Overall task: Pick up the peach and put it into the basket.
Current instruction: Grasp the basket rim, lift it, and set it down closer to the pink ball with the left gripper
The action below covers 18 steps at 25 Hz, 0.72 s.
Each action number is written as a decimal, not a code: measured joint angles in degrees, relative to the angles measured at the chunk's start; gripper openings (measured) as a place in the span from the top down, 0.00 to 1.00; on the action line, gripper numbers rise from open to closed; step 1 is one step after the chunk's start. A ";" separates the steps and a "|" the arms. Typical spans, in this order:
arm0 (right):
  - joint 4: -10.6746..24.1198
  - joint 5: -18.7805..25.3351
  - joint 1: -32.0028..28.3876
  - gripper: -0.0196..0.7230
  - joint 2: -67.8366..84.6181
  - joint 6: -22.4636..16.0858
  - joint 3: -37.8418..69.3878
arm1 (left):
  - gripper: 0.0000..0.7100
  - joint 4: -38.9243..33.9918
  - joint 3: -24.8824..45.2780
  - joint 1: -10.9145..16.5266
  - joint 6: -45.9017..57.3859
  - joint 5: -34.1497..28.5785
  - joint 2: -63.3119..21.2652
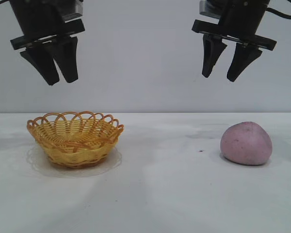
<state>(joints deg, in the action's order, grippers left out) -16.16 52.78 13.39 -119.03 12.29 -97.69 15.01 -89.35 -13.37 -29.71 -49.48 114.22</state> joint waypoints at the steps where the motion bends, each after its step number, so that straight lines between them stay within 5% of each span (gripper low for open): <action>1: 0.00 0.00 0.00 0.44 0.00 0.00 0.00 | 0.47 -0.26 0.00 0.00 -2.25 0.00 0.00; 6: 0.00 0.00 0.00 0.44 0.00 0.00 0.00 | 0.52 -1.01 0.00 0.00 -13.54 -1.03 0.00; 7: 0.00 0.00 0.00 0.44 0.00 0.00 0.00 | 0.60 -1.03 0.00 0.00 -14.62 -1.16 0.00; 18: 0.00 0.12 0.00 0.44 0.00 0.00 0.00 | 0.60 -2.35 -3.44 0.00 -16.97 -6.68 4.44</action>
<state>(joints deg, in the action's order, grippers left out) -16.16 52.90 13.39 -119.03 12.29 -97.69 12.65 -92.79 -13.37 -46.68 -56.16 118.65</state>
